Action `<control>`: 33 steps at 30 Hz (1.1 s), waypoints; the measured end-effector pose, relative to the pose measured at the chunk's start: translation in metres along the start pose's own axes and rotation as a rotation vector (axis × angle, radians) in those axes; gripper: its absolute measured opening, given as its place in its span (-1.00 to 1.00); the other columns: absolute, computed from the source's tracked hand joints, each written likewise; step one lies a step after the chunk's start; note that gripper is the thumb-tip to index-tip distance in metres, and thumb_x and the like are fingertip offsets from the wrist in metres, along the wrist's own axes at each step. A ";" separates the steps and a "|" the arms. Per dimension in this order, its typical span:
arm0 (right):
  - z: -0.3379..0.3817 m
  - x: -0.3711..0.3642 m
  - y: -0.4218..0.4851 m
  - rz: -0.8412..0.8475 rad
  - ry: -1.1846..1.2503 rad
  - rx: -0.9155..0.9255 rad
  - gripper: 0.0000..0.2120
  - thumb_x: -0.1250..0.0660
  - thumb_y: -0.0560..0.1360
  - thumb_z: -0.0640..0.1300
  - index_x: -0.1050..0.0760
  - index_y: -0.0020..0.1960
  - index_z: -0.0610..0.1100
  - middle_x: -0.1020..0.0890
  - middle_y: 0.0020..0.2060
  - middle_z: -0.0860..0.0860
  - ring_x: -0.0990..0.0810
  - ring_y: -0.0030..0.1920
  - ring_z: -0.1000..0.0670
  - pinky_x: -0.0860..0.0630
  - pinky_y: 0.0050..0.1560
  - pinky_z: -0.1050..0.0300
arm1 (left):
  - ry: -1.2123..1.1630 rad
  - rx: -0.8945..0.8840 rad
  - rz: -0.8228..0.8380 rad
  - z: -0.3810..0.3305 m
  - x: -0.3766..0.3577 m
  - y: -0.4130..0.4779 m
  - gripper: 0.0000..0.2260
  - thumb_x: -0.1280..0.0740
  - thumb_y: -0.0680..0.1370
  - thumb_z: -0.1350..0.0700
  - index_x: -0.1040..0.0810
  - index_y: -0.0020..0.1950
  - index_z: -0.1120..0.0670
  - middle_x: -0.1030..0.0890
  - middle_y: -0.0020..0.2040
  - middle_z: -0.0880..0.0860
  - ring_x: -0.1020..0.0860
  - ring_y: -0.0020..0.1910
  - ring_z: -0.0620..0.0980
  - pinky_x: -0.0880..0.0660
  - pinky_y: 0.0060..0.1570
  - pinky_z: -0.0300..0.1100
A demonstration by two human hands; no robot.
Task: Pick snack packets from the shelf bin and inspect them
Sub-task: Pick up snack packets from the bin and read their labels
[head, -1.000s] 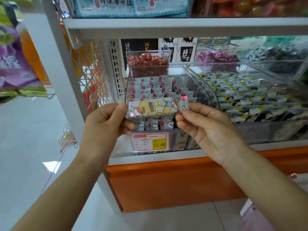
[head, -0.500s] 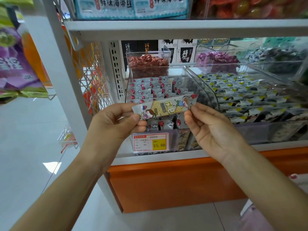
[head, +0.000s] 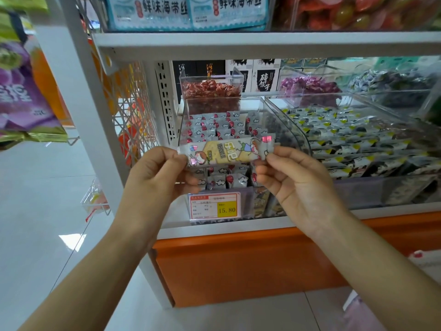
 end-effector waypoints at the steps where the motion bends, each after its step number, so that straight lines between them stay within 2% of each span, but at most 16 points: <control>1: 0.000 -0.001 0.000 0.004 0.009 -0.012 -0.90 -0.24 0.47 -0.37 -0.51 -0.11 -0.25 -0.64 -0.40 -0.09 -0.63 -0.39 0.04 -0.55 -0.40 0.28 | 0.006 0.000 0.007 0.000 -0.001 0.000 -0.74 -0.19 0.58 0.21 -0.54 -0.27 0.05 -0.60 -0.38 0.04 -0.58 -0.36 -0.08 -0.54 -0.31 -0.29; 7: -0.006 -0.001 0.000 -0.022 0.084 -0.111 -0.94 -0.27 0.46 -0.29 -0.50 -0.17 -0.23 -0.62 -0.41 -0.08 -0.59 -0.43 0.08 -0.52 -0.45 0.30 | 0.015 -0.053 -0.007 -0.004 0.000 -0.001 -0.76 -0.24 0.54 0.26 -0.50 -0.31 0.08 -0.57 -0.45 0.02 -0.54 -0.42 -0.09 -0.52 -0.34 -0.30; 12: -0.010 0.003 0.003 -0.072 0.158 -0.160 -0.95 -0.28 0.44 -0.27 -0.49 -0.14 -0.25 -0.60 -0.42 -0.08 -0.58 -0.44 0.10 -0.50 -0.46 0.32 | 0.015 -0.123 0.023 -0.009 -0.001 -0.003 -0.84 -0.29 0.52 0.31 -0.42 -0.21 0.10 -0.55 -0.43 0.03 -0.54 -0.45 -0.06 -0.51 -0.38 -0.30; 18: -0.010 0.004 0.004 -0.075 0.203 -0.158 -0.84 -0.33 0.29 -0.23 -0.50 -0.14 -0.25 -0.60 -0.42 -0.08 -0.58 -0.43 0.10 -0.51 -0.44 0.33 | 0.057 -0.146 0.082 -0.011 -0.006 -0.004 -0.81 -0.24 0.55 0.30 -0.58 -0.07 0.04 -0.59 -0.31 -0.04 -0.57 -0.30 -0.10 -0.53 -0.25 -0.31; 22: -0.010 0.008 0.005 -0.087 0.223 -0.140 -0.97 -0.28 0.40 -0.29 -0.48 -0.16 -0.25 -0.60 -0.41 -0.09 -0.60 -0.42 0.09 -0.53 -0.42 0.32 | 0.033 -0.126 0.071 -0.012 -0.007 -0.005 -0.79 -0.31 0.48 0.31 -0.61 -0.05 0.01 -0.66 -0.27 -0.06 -0.62 -0.26 -0.14 -0.52 -0.21 -0.39; 27: -0.004 0.009 0.006 -0.071 0.091 -0.041 -0.88 -0.22 0.49 -0.35 -0.51 -0.16 -0.25 -0.63 -0.42 -0.07 -0.62 -0.40 0.08 -0.54 -0.39 0.31 | 0.027 -0.120 0.084 -0.012 -0.007 -0.005 -0.76 -0.32 0.47 0.35 -0.60 -0.03 0.02 -0.64 -0.25 -0.04 -0.62 -0.25 -0.09 -0.54 -0.19 -0.35; 30: 0.001 0.010 0.004 -0.035 -0.079 0.092 -0.86 -0.21 0.52 -0.36 -0.52 -0.13 -0.23 -0.64 -0.40 -0.03 -0.64 -0.35 0.07 -0.56 -0.33 0.29 | 0.011 -0.103 0.089 -0.011 -0.007 -0.005 -0.76 -0.27 0.51 0.36 -0.53 0.09 0.09 -0.58 -0.18 0.08 -0.61 -0.24 -0.05 -0.56 -0.22 -0.27; 33: 0.007 0.008 0.002 -0.007 -0.280 0.224 -0.89 -0.22 0.53 -0.34 -0.49 -0.08 -0.19 -0.66 -0.36 -0.01 -0.67 -0.30 0.03 -0.61 -0.19 0.13 | -0.043 -0.033 0.097 -0.008 -0.008 -0.006 -0.74 -0.31 0.50 0.16 -0.51 0.20 0.09 -0.57 -0.17 0.07 -0.62 -0.21 -0.06 -0.57 -0.22 -0.24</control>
Point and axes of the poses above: each hand's wrist, its own y-axis towards the middle knuckle, its own x-axis out of the back of the hand, z = x × y, the point moved 5 cm from there along y, towards the middle knuckle
